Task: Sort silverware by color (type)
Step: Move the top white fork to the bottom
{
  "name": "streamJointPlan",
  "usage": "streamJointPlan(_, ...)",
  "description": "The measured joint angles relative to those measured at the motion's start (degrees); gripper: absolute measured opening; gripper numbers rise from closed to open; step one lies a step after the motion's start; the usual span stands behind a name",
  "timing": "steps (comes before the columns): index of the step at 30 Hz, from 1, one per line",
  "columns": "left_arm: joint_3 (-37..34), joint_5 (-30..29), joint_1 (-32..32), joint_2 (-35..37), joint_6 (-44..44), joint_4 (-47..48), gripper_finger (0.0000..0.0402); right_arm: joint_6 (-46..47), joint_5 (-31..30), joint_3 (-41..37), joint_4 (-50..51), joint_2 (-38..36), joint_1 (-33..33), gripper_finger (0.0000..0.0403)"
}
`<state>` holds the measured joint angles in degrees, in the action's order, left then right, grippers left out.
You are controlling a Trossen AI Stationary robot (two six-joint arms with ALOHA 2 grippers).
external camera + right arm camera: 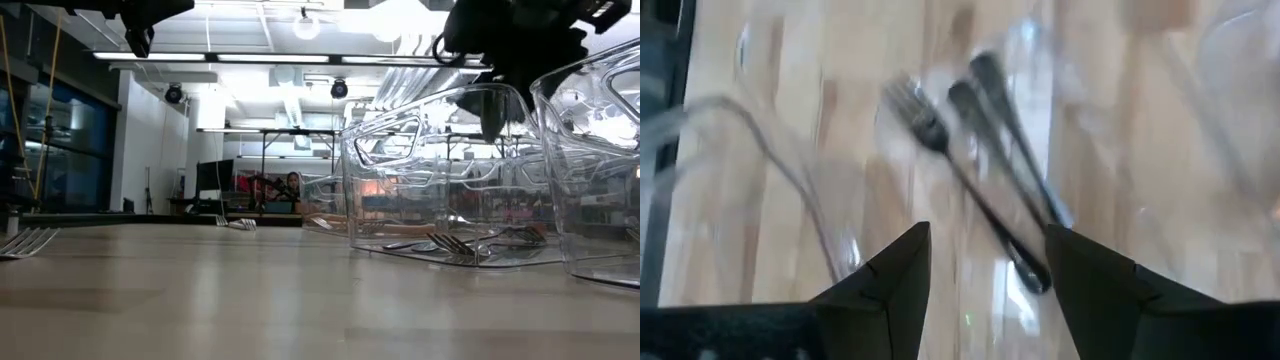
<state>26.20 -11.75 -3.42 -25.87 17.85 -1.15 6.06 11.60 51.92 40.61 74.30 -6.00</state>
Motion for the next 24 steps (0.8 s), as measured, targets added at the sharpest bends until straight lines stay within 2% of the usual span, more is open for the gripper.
streamJointPlan(6, 0.0, -1.0, 0.0, 0.0, 0.0, -0.2, 0.0095, 4.5, -6.0, -1.9, -11.8, -2.8, 0.0, 0.0183)
streamJointPlan(13, 0.0, -1.1, 0.0, 0.0, 0.0, -2.9, 0.0095, 4.5, -13.4, -1.8, -34.6, -2.7, 2.3, 0.0183)
streamJointPlan(19, 0.0, -1.5, 0.0, 0.0, 0.0, -3.5, 0.0095, 4.7, -13.7, -1.8, -53.0, -2.7, 6.4, 0.0183)
streamJointPlan(24, 0.0, -1.5, 0.0, 0.0, 0.0, -3.5, 0.0095, 5.7, -13.7, -1.8, -60.2, -2.7, 8.4, 0.0183)
